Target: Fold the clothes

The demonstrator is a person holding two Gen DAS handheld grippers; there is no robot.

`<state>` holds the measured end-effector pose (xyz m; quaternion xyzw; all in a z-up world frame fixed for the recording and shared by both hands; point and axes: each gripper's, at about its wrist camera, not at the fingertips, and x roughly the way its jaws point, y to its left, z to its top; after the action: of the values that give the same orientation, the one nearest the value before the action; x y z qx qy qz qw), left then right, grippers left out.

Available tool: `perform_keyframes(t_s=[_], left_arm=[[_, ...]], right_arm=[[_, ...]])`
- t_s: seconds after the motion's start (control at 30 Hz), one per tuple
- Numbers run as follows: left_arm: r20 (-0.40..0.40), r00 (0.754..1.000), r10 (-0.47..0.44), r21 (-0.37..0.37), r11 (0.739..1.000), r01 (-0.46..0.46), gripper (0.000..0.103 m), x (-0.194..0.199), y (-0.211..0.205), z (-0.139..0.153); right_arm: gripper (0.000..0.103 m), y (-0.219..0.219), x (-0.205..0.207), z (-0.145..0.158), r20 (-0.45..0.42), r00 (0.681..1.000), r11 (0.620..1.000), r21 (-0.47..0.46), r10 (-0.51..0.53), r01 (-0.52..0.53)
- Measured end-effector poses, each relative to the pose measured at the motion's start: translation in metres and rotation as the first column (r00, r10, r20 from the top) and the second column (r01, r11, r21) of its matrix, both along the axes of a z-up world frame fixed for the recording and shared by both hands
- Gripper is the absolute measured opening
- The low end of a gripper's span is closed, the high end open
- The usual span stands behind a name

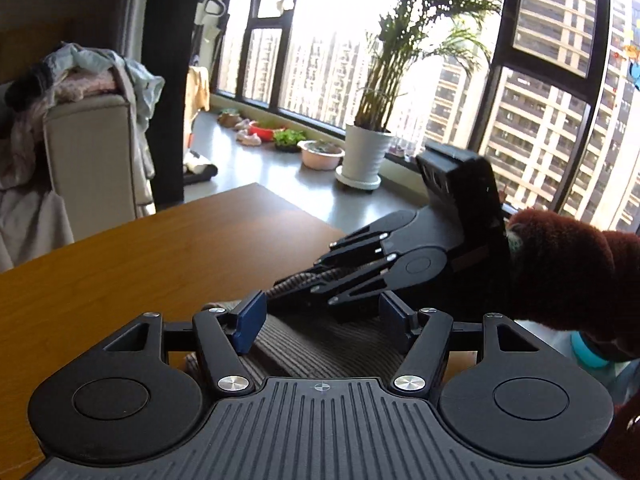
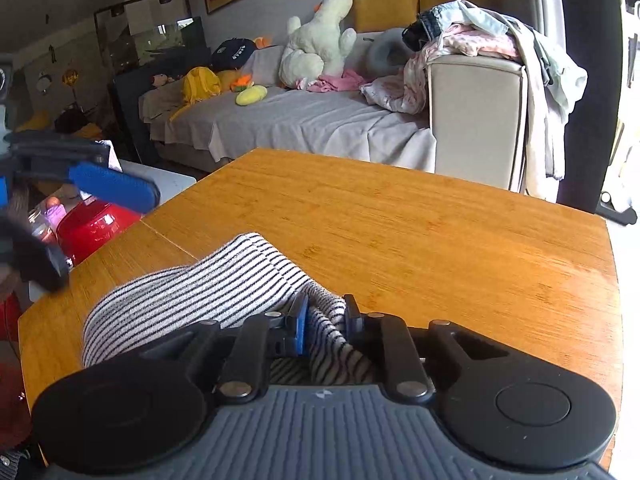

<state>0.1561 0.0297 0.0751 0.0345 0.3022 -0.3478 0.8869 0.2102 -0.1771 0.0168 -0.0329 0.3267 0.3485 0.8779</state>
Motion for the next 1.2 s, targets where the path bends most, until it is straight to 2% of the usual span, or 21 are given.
perform_keyframes(t_s=[0.03,0.07,0.1,0.13,0.2,0.3,0.43,0.5,0.53,0.57,0.6,0.63,0.67,0.7,0.77,0.87,0.97,1.0,1.13,1.2], left_arm=[[-0.012,1.000,0.012,0.038,0.999,-0.011,0.064,0.004,-0.005,-0.009],[-0.023,0.999,0.024,0.076,0.997,-0.022,0.062,0.008,-0.011,-0.019],[-0.034,0.999,0.037,0.114,0.993,-0.033,0.062,0.012,-0.016,-0.028],[-0.044,0.998,0.050,0.141,0.989,-0.043,0.064,0.016,-0.020,-0.036],[-0.066,0.995,0.076,0.118,0.991,-0.068,0.064,0.021,-0.014,-0.040],[-0.074,0.993,0.091,0.108,0.991,-0.083,0.066,0.025,-0.009,-0.043],[-0.078,0.993,0.091,0.100,0.992,-0.083,0.067,0.024,-0.006,-0.044],[-0.087,0.992,0.093,0.092,0.992,-0.085,0.069,0.025,-0.003,-0.044],[-0.092,0.991,0.094,0.091,0.992,-0.086,0.069,0.025,-0.002,-0.045],[-0.097,0.991,0.096,0.090,0.992,-0.088,0.070,0.024,-0.001,-0.046],[-0.101,0.990,0.098,0.089,0.992,-0.089,0.071,0.024,0.000,-0.047],[-0.105,0.989,0.101,0.088,0.992,-0.092,0.071,0.024,0.001,-0.048],[-0.109,0.988,0.105,0.087,0.992,-0.095,0.072,0.024,0.002,-0.048],[-0.112,0.988,0.109,0.086,0.991,-0.099,0.072,0.023,0.004,-0.049],[-0.122,0.985,0.122,0.075,0.991,-0.113,0.073,0.024,0.009,-0.050],[-0.141,0.979,0.145,0.049,0.989,-0.139,0.073,0.027,0.016,-0.053],[-0.105,0.982,0.158,0.051,0.987,-0.153,0.073,0.021,0.018,-0.046],[-0.079,0.984,0.157,0.054,0.987,-0.153,0.071,0.016,0.019,-0.039],[0.036,0.991,0.129,0.049,0.990,-0.130,0.073,0.005,0.020,-0.014],[0.068,0.991,0.117,0.041,0.992,-0.120,0.079,0.011,0.013,-0.004]], right_arm=[[0.023,-0.004,-0.001,0.003,0.002,1.000,1.000,0.008,-0.017,0.017],[0.030,-0.009,-0.004,0.008,0.011,0.999,0.999,0.014,-0.038,0.038],[0.039,-0.014,-0.007,0.012,0.020,0.998,0.998,0.020,-0.060,0.059],[0.043,-0.020,-0.012,0.018,0.038,0.996,0.996,0.021,-0.084,0.084],[0.055,-0.032,-0.029,0.030,0.091,0.987,0.991,0.015,-0.131,0.130],[0.063,-0.050,-0.054,0.039,0.127,0.979,0.987,0.016,-0.161,0.160],[0.065,-0.069,-0.073,0.026,0.050,0.979,0.979,0.044,-0.199,0.197],[0.073,-0.075,-0.071,0.010,-0.025,0.972,0.970,0.064,-0.234,0.235],[0.074,-0.077,-0.067,0.002,-0.072,0.965,0.963,0.086,-0.251,0.257],[0.074,-0.079,-0.064,-0.004,-0.119,0.958,0.954,0.116,-0.262,0.276],[0.066,-0.080,-0.060,-0.009,-0.161,0.953,0.947,0.152,-0.258,0.283],[0.053,-0.076,-0.060,-0.006,-0.152,0.959,0.949,0.171,-0.239,0.263],[0.033,-0.069,-0.062,0.002,-0.109,0.971,0.958,0.175,-0.213,0.229],[0.026,-0.063,-0.063,0.009,-0.065,0.980,0.965,0.177,-0.186,0.195],[0.019,-0.052,-0.061,0.022,-0.006,0.987,0.974,0.162,-0.162,0.161],[0.019,-0.035,-0.045,0.022,0.036,0.982,0.981,0.056,-0.187,0.185],[0.024,-0.027,-0.025,-0.008,0.013,0.971,0.970,-0.045,-0.240,0.240],[0.027,-0.027,-0.023,-0.015,0.022,0.967,0.966,-0.045,-0.252,0.253],[0.029,-0.024,-0.030,-0.014,0.060,0.964,0.963,-0.057,-0.260,0.263],[0.031,-0.024,-0.034,-0.012,0.067,0.960,0.960,-0.061,-0.271,0.275]])
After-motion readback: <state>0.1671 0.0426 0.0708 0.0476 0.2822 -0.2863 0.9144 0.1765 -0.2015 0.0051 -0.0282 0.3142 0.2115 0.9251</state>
